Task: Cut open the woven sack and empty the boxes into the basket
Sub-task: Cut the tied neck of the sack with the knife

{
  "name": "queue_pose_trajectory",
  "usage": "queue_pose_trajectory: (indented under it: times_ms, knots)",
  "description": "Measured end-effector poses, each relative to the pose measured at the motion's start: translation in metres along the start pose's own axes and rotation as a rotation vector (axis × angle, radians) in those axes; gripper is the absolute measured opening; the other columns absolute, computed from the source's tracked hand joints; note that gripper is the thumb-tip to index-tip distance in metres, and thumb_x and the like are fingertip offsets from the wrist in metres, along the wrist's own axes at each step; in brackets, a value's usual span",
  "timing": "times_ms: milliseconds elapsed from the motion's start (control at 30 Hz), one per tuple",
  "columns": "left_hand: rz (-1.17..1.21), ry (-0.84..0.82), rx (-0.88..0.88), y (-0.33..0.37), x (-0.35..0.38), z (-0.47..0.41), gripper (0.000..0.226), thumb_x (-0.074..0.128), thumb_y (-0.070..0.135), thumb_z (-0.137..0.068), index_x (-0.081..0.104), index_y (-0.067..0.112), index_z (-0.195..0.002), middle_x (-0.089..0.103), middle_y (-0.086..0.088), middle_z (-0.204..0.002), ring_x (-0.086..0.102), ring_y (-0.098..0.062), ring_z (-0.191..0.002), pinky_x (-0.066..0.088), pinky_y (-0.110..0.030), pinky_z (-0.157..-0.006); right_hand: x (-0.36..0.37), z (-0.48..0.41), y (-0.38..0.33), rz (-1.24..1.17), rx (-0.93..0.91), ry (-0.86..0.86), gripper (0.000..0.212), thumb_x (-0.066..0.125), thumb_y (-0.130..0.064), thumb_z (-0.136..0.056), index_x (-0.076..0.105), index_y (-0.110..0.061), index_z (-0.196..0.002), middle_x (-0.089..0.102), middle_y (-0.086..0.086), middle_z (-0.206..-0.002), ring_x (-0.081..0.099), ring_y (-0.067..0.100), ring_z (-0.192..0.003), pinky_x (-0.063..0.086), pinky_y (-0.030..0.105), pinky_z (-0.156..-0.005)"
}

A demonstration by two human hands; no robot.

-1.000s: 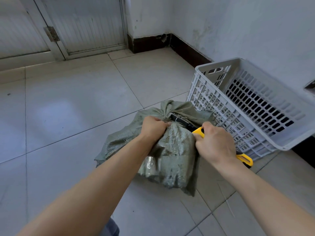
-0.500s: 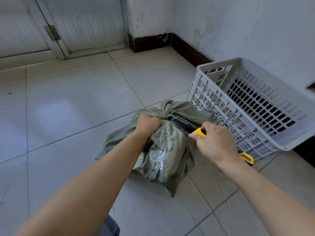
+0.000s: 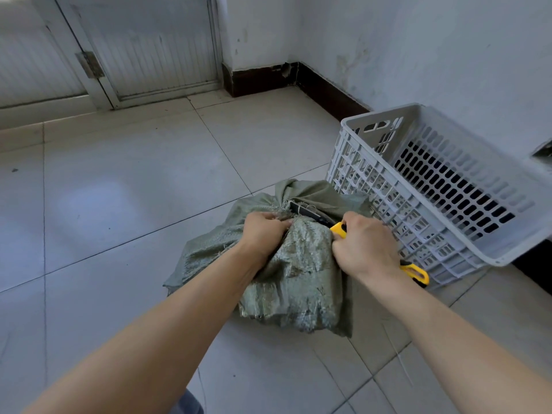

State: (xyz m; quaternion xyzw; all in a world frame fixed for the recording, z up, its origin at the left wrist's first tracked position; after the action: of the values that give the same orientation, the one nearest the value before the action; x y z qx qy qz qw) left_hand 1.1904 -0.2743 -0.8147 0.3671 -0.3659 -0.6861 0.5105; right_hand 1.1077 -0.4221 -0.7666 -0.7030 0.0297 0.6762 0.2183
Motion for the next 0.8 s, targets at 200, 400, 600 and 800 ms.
queue_pose_trajectory:
  times_ms: [200,400,600,800]
  knots:
    - [-0.438,-0.391,0.034,-0.027,0.053,0.045,0.014,0.07,0.006,-0.077,0.063,0.005,-0.064,0.047,0.008,-0.034,0.04,0.0,-0.033,0.033,-0.011,-0.039,-0.011,-0.033,-0.021,-0.313,0.046,0.088,0.036,0.06,-0.044,-0.086,0.05,-0.011,-0.074,0.055,0.008,-0.071,0.055,0.03,-0.071,0.042,0.035,-0.056]
    - [-0.237,-0.122,0.098,-0.019,0.005,0.012,0.012,0.071,0.007,-0.076,0.07,0.004,-0.088,0.065,-0.007,-0.074,0.056,-0.007,-0.055,0.044,-0.012,-0.051,-0.006,-0.034,0.025,-0.22,0.249,-0.049,0.041,0.061,-0.045,-0.086,0.047,-0.008,-0.078,0.049,0.004,-0.062,0.056,0.03,-0.068,0.033,0.029,-0.045]
    - [-0.093,-0.085,0.095,-0.01,-0.009,0.003,0.045,0.073,0.006,-0.075,0.055,0.014,-0.116,0.064,-0.009,-0.109,0.066,-0.021,-0.088,0.055,-0.029,-0.072,-0.002,-0.036,0.055,-0.564,0.438,-0.022,0.04,0.061,-0.035,-0.088,0.035,-0.016,-0.066,0.049,0.007,-0.057,0.069,0.034,-0.073,0.04,0.031,-0.051]
    - [-0.281,-0.085,0.144,-0.009,-0.014,0.002,0.031,0.072,0.008,-0.077,0.059,0.013,-0.105,0.06,-0.001,-0.072,0.055,-0.011,-0.056,0.046,-0.013,-0.047,0.07,-0.005,0.094,-0.276,0.618,-0.297,0.028,0.058,-0.012,-0.086,0.06,0.003,-0.11,0.063,0.025,-0.111,0.061,0.037,-0.105,0.047,0.034,-0.079]
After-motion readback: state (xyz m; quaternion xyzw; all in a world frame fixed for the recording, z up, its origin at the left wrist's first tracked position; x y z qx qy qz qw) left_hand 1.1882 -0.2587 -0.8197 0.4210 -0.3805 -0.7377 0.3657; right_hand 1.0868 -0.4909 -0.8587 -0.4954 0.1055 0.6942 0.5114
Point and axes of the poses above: each hand's wrist, its own z-axis away from the middle knuckle, its own x-axis out of the palm, y = z × x, the point moved 4 cm from there along -z, towards the middle knuckle
